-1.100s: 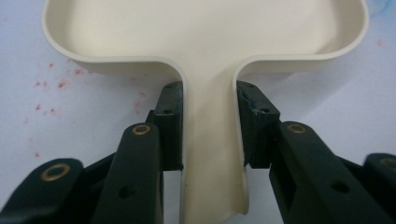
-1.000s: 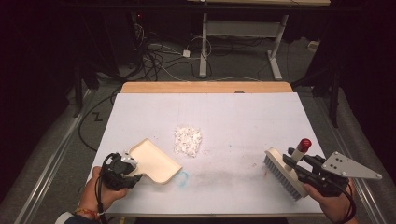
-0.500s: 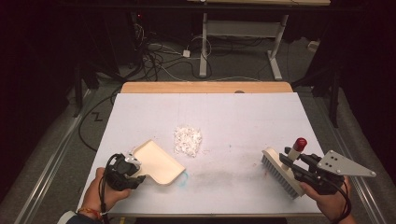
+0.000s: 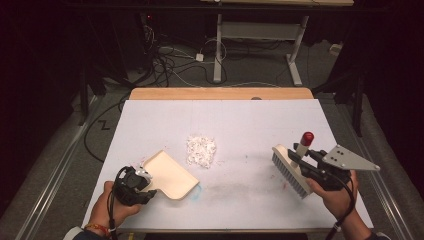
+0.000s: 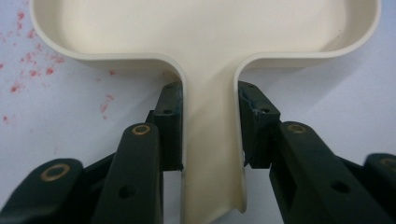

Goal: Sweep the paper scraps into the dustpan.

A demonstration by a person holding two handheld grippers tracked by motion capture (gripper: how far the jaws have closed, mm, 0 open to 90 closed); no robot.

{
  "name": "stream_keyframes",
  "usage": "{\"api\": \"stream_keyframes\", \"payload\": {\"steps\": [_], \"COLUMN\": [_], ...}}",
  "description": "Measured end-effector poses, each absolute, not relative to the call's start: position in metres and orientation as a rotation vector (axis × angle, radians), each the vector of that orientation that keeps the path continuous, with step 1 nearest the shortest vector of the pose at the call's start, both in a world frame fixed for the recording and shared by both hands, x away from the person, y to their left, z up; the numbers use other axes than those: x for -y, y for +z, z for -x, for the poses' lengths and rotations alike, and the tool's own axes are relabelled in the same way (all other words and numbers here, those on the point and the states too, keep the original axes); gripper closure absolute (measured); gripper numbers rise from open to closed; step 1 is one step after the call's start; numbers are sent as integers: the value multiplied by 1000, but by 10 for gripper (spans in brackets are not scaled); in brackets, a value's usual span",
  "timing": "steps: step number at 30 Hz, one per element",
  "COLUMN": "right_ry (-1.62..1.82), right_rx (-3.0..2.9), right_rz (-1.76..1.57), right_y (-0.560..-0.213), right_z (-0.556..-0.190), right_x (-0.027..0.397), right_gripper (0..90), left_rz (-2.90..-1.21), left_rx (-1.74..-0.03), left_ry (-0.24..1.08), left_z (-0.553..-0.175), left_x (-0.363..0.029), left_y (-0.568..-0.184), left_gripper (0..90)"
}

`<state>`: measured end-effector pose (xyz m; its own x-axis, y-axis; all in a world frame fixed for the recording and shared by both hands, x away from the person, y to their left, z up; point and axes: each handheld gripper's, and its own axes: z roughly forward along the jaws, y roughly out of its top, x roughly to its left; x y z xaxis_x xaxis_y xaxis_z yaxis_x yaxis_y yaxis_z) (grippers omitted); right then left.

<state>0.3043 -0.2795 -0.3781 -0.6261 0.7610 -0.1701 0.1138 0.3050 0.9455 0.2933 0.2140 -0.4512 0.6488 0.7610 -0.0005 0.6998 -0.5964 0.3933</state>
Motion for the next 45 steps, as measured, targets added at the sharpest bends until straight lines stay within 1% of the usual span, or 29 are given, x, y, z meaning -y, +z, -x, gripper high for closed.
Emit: {"api": "stream_keyframes", "payload": {"steps": [8,12,14,15,16,19,21,24,25,29,30,31,34,40,45], "right_ry": [1366,1270,1303,1303,1339,1318,1302,1318,1324,1355,1355,1341,1292,1316,1398], "right_rx": [-1909,-1871,-1886,-1886,-1896,-1898,-1899,-1907,-1905,-1928,-1928,-1937,-1944,-2005,-2051], "right_rz": [-669,-637,-689,-689,-727,-730,-717,-715,-701,-673,-673,-650,-589,-511,-482], "right_y": [-362,-368,-373,-373,-375,-377,-379,-380,-381,-387,-387,-392,-401,-414,-417], "right_z": [-356,-390,-408,-408,-422,-432,-443,-449,-454,-464,-464,-468,-471,-467,-459], "right_x": [234,206,197,197,189,179,161,149,136,111,111,99,83,62,55], "right_gripper": [701,702,701,701,702,702,702,702,702,702,702,701,702,701,699], "left_rz": [-2503,-2501,-2507,-2507,-2509,-2519,-2523,-2532,-2537,-2537,-2536,-2538,-2542,-2547,-2547], "left_rx": [-1160,-1170,-1169,-1169,-1163,-1155,-1156,-1156,-1151,-1148,-1147,-1147,-1151,-1148,-1149], "left_ry": [235,231,233,233,234,236,225,228,232,222,219,217,208,217,215], "left_z": [-293,-294,-295,-295,-295,-296,-297,-298,-298,-300,-301,-301,-303,-304,-305], "left_x": [-212,-211,-210,-210,-209,-207,-206,-205,-204,-204,-204,-204,-203,-201,-200], "left_y": [-454,-455,-455,-455,-455,-455,-457,-458,-458,-459,-459,-459,-459,-458,-457], "left_gripper": [631,631,631,631,631,631,631,631,631,631,631,631,631,631,630]}}
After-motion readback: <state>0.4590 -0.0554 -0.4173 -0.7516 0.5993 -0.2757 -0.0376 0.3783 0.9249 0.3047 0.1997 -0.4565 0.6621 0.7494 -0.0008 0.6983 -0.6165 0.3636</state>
